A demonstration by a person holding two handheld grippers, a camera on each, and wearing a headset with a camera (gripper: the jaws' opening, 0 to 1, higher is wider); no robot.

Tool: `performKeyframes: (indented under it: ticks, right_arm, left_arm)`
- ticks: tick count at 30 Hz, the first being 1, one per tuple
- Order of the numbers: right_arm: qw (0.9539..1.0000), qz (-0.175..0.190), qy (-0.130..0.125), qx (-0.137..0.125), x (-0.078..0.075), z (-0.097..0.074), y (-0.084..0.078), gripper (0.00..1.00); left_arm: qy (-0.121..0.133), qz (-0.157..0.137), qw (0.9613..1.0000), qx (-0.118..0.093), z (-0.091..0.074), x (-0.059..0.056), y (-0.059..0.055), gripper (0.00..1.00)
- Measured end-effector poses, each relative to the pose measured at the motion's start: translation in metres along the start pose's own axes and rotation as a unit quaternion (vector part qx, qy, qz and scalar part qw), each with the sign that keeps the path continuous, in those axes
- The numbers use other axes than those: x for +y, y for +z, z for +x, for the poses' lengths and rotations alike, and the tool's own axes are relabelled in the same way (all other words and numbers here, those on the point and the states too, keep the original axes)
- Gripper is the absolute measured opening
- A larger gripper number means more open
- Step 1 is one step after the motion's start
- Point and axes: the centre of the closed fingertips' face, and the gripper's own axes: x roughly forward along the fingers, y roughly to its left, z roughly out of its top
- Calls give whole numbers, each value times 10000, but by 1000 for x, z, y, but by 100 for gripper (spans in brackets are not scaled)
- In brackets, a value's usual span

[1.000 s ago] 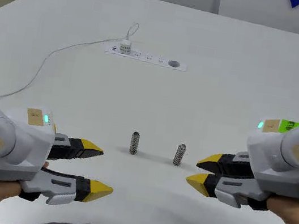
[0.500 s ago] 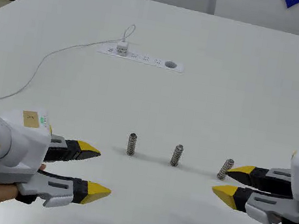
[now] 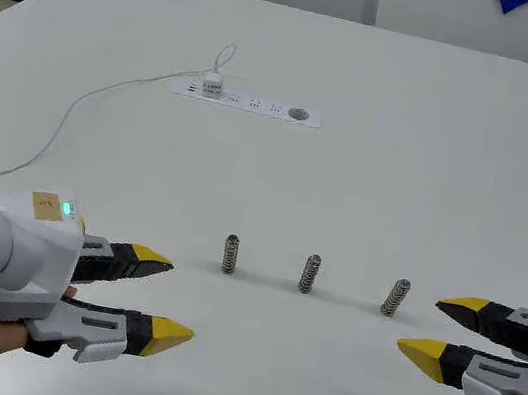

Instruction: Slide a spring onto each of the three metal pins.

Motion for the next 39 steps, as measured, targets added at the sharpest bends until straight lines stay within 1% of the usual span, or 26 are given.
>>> performKeyframes:
  ticks: [3, 8, 15, 25, 29, 39]
  right_arm:
    - [10000, 38, -25, -84, 1, 1, 0, 46]
    - [9998, 40, -38, -167, 3, 3, 0, 48]
    - [9996, 80, -96, -258, 1, 1, 4, 50]
    - [9995, 94, -100, -287, 1, 1, 6, 51]
    - [9996, 88, -112, -257, 0, 2, 4, 51]
    - [9994, 104, -128, -309, 0, 0, 6, 51]
  left_arm:
    - [11, -37, 10000, -30, 0, 1, 1, 48]
    - [27, -76, 9999, -60, -1, 2, 1, 49]
    - [58, -174, 9997, -142, -2, 5, 3, 49]
    - [79, -225, 9996, -169, -2, 6, 4, 50]
    - [85, -233, 9996, -163, -2, 6, 4, 50]
    - [93, -253, 9996, -132, -1, 6, 2, 50]
